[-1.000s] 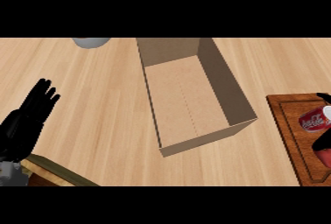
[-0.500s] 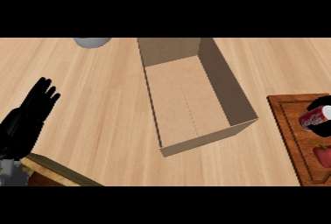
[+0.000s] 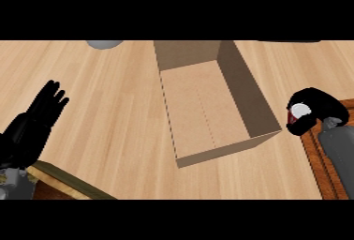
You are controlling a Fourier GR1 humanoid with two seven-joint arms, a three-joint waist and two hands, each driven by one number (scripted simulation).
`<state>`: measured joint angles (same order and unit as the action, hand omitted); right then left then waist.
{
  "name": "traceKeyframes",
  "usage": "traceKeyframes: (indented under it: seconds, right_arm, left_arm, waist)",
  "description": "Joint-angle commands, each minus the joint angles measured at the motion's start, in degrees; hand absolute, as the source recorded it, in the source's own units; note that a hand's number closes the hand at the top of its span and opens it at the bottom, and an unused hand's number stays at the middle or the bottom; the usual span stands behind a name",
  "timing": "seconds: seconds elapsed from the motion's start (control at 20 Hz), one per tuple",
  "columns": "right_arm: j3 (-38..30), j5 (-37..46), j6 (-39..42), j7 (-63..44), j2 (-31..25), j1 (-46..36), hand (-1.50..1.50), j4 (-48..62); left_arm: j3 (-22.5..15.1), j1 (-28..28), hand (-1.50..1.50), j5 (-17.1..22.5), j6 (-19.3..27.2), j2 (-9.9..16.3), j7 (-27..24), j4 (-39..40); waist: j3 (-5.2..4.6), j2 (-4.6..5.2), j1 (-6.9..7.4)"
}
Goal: Pick the can from the cutting board and place it in the cardboard box
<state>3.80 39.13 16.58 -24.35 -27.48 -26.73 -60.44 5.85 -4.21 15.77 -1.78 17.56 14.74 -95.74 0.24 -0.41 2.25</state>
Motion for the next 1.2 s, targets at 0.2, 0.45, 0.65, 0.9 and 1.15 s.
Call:
traceKeyframes:
  seconds: [0.2, 0.45, 0.65, 0.9, 1.15]
  right_arm:
    - [11.9, 7.0, -6.7, -23.7, 26.8, -14.8, 1.50, 0.5]
    - [18.6, 9.4, -9.3, -38.7, 27.1, -23.7, 1.50, 1.4]
    - [22.8, 10.1, -11.9, -44.0, 27.1, -30.1, 1.50, 2.5]
    - [26.4, 11.2, -12.9, -49.4, 27.2, -39.6, 1.50, 1.5]
    - [27.3, 13.9, -13.5, -55.8, 27.3, -49.1, 1.50, 3.2]
  left_arm:
    - [-3.5, -2.7, 0.00, 0.4, -2.3, -0.9, 1.2, 1.9]
    - [-5.4, -5.4, 0.00, -0.2, -1.0, -2.4, 2.8, 2.9]
    - [-4.7, -7.6, 0.00, 0.0, -1.1, -1.8, 2.3, 4.5]
    - [-5.0, -7.2, 0.00, -1.6, 0.1, -2.8, 2.2, 5.1]
    - [-2.7, -8.0, 0.00, -1.2, -1.3, -0.9, 2.5, 6.8]
  waist:
    - [-0.63, 1.73, 7.82]
    - [-0.50, 1.80, 8.35]
    - [-0.49, 2.23, 8.46]
    - [-0.54, 1.47, 8.01]
    - [-0.67, 0.96, 6.75]
